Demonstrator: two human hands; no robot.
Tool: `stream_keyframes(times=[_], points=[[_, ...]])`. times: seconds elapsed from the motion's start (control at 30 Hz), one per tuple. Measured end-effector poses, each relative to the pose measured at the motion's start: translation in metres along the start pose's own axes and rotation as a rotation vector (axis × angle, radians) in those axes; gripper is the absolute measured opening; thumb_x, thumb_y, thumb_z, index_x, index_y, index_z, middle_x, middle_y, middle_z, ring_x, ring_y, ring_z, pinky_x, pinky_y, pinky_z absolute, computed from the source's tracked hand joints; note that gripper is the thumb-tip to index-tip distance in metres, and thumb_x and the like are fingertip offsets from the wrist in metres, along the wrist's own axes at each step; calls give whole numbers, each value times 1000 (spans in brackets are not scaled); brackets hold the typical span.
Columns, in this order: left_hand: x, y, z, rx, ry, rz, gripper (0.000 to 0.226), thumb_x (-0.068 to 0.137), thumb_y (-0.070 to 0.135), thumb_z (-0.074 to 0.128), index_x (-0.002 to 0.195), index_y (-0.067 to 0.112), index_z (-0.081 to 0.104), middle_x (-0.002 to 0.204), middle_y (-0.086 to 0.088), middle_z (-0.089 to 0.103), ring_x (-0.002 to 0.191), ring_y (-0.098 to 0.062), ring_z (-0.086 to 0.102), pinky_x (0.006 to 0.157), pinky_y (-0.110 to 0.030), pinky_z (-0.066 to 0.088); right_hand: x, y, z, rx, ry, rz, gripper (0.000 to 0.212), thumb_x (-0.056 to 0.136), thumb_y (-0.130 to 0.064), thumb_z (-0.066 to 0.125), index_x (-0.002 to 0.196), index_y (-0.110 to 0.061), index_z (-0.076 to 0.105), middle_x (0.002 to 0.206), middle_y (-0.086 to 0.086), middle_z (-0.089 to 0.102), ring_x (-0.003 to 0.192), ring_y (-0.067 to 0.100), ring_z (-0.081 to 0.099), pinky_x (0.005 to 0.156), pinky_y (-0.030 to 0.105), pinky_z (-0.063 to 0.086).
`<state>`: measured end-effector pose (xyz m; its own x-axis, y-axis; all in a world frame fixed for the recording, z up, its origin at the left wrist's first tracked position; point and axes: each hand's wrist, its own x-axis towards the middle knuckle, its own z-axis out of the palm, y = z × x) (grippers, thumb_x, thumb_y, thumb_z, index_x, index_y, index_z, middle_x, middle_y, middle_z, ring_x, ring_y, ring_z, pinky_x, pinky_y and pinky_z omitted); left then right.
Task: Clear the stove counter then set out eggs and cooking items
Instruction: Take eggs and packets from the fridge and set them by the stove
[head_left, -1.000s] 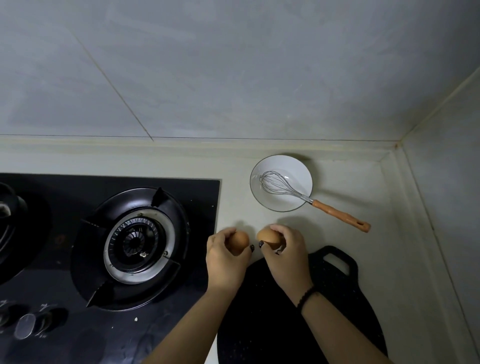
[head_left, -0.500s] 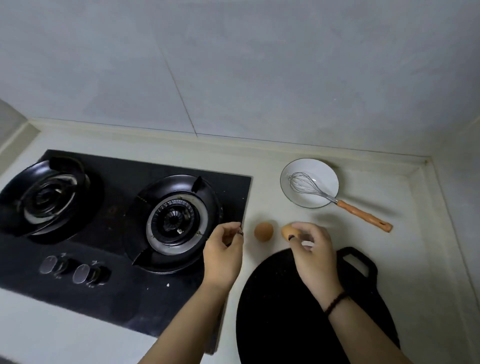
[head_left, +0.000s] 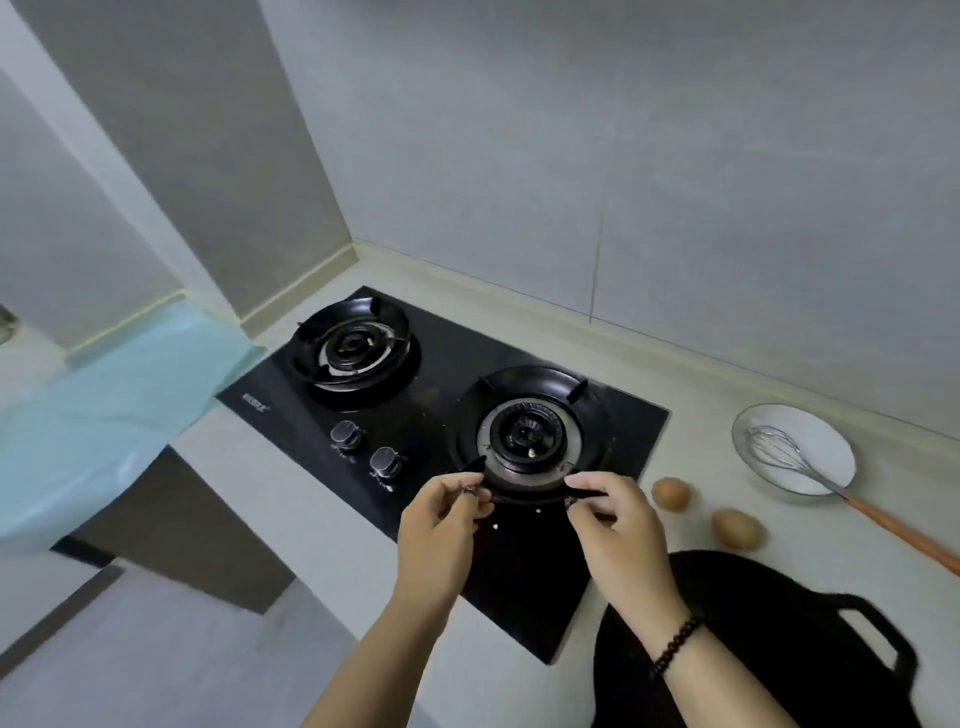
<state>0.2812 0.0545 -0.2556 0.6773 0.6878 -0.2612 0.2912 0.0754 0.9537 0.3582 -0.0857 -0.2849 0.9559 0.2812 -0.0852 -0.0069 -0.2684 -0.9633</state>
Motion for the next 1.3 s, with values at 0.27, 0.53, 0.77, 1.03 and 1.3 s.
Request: stream_keyframes(times=[0.27,0.53,0.77,1.03,1.3], points=[[-67,2,-141,-132,246,-4,28,95,5,44,98,15,70,86,-3,74,86,-15,70,78,-28,52,-72,-57,102,7,-271,-177,25,85,-2,61,91,-25,68,105,-8,63,82,-6,60,67,6,44],[-191,-18,-294,-179,540,73,30,100,10,41,98,16,70,86,-5,74,81,-12,71,65,-16,53,-211,-113,204,3,-614,-368,26,87,-4,60,91,-28,67,105,-11,62,85,-8,58,64,5,44],[-297,-45,-401,-247,812,89,30,101,12,41,97,14,70,82,-2,75,84,-15,71,76,-26,51,-334,-152,282,79,-901,-504,23,88,-5,61,94,-27,68,105,-8,63,87,-6,59,68,6,47],[-371,-55,-479,-304,1105,126,30,101,14,41,95,16,70,79,1,74,79,-10,70,72,-24,47,-429,-195,351,123,-1200,-656,20,89,-8,62,95,-26,67,105,-8,63,90,-8,57,70,6,45],[-426,-54,-544,-335,1382,198,30,101,10,41,93,14,69,74,3,73,74,-7,70,75,-26,48,-491,-239,415,166,-1444,-821,23,89,-6,61,94,-28,66,105,-10,64,92,-6,58,70,6,45]])
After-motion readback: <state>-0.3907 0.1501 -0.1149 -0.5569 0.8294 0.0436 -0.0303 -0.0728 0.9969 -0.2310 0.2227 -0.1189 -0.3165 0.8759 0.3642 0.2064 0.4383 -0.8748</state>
